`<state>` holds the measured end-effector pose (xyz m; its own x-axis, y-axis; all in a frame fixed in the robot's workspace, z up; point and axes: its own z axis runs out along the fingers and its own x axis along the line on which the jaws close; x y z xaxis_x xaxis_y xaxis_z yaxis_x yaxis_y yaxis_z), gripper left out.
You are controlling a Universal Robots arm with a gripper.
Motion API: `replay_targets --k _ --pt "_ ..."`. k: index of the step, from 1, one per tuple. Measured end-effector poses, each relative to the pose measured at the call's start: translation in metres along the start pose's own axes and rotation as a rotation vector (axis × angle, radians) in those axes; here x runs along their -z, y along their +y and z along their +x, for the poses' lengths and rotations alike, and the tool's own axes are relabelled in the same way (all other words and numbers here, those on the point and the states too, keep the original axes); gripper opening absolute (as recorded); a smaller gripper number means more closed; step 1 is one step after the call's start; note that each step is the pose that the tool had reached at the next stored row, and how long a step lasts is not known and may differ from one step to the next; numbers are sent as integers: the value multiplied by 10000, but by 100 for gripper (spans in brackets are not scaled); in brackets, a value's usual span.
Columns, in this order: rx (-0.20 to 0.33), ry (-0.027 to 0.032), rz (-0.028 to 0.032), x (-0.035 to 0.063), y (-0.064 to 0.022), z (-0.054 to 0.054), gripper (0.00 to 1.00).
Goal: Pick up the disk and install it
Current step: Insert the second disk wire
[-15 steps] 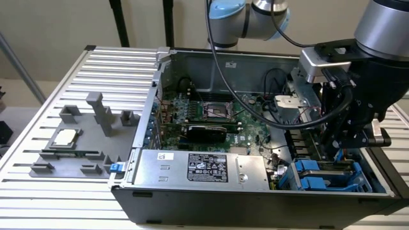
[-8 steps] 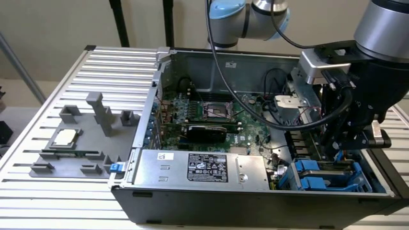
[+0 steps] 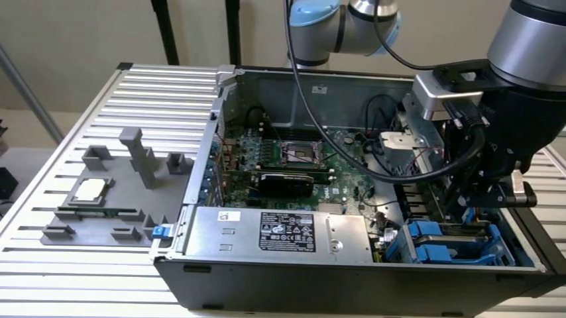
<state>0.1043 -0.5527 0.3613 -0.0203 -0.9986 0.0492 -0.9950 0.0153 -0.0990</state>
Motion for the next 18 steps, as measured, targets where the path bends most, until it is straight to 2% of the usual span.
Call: replay_targets --k 8,11,13,17,18 --pt "0 7 1 -42 3 11 16" --pt "-4 -34 0 -70 1 33 16" --pt "-13 -127 -2 -83 -4 55 16" --pt "-42 -422 -8 -104 -30 96 16" --pt "-47 -473 -8 -111 -37 107 16"
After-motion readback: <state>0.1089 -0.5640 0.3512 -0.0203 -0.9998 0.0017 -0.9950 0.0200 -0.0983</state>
